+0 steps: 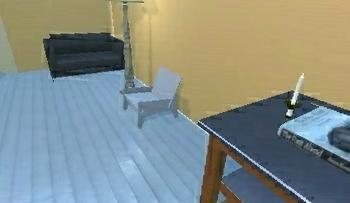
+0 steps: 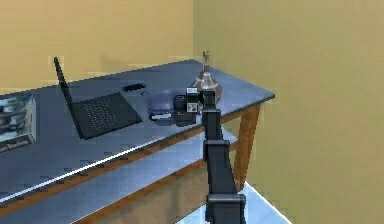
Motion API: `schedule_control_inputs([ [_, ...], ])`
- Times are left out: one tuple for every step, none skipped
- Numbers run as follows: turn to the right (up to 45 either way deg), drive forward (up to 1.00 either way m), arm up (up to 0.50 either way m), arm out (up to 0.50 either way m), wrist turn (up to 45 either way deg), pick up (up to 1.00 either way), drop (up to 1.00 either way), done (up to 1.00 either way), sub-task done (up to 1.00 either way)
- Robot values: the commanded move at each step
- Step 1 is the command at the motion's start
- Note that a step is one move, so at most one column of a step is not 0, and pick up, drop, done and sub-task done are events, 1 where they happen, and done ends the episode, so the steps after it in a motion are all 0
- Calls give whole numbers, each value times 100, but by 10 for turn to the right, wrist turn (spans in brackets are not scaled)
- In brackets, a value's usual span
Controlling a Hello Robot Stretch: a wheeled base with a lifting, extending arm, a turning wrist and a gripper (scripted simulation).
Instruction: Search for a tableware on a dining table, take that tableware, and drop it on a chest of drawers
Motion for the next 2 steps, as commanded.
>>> schedule_control_inputs([
  [0,0,0,0,0,100,0,0,0],
  [0,0,10,0,0,0,0,0,0],
])
